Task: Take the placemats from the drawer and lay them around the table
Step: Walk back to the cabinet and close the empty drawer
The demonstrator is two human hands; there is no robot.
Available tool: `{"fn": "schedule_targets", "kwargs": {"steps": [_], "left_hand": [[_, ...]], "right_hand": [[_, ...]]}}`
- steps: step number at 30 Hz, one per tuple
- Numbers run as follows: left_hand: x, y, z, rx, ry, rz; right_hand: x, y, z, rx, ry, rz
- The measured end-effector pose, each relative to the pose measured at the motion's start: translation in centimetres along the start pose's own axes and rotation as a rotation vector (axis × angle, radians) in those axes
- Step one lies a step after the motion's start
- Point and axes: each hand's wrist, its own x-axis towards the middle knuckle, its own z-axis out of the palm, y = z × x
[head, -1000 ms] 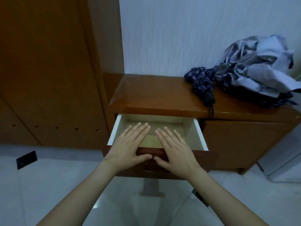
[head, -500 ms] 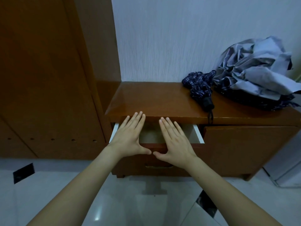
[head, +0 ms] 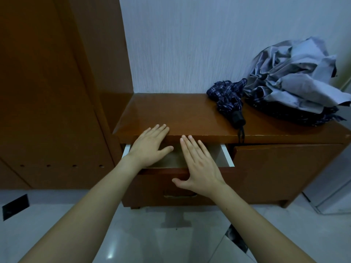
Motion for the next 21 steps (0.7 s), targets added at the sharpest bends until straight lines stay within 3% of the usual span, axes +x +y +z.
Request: {"fn": "schedule_targets", "kwargs": {"steps": [9,21], "left_hand": [[-0.2,-0.7,0.4,0.023,0.022,0.063],[-0.3,-0.4,2.5,0.144,0.192,0.030]], "right_hand": [[4.9,1.7,1.8,0.006,0.066,0.124],[5.2,3.0,2.2,0.111,0.171,0.075]]}}
